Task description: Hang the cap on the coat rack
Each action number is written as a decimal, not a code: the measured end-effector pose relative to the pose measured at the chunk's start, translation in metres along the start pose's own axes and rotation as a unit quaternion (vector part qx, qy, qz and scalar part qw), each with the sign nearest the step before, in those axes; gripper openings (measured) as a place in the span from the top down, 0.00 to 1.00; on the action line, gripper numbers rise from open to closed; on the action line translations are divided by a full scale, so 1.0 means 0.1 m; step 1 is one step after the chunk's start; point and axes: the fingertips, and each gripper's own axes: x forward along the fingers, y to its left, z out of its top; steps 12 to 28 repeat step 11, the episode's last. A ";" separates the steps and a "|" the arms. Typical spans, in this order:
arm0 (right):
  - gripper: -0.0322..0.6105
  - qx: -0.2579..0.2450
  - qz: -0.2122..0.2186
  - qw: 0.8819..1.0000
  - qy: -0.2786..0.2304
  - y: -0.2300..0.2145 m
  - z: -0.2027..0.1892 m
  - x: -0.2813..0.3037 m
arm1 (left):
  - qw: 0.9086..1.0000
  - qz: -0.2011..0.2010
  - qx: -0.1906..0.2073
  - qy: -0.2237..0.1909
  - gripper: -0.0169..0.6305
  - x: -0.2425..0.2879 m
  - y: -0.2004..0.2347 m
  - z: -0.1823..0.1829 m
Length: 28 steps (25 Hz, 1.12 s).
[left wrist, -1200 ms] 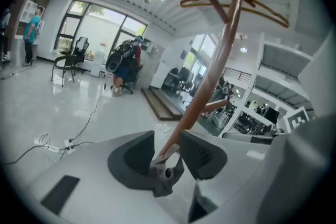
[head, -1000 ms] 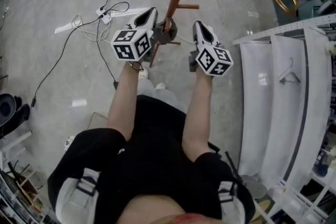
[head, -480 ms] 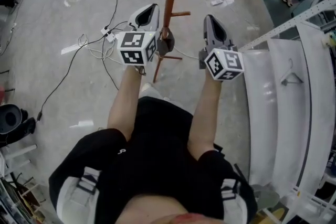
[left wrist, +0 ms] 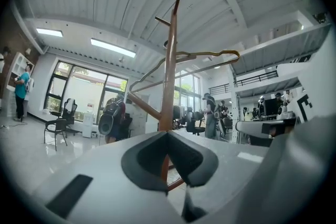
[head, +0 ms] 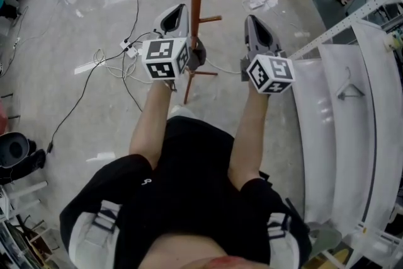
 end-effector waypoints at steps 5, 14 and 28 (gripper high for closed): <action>0.96 -0.005 0.008 1.000 0.003 -0.03 0.02 0.07 | 1.000 -0.002 0.000 -0.002 0.98 0.06 -0.03 0.03; 0.96 -0.009 0.020 1.000 0.018 0.04 -0.10 0.21 | 1.000 0.005 0.000 -0.010 0.98 0.10 0.05 0.05; 0.96 -0.009 0.020 1.000 0.018 0.04 -0.10 0.21 | 1.000 0.005 0.000 -0.010 0.98 0.10 0.05 0.05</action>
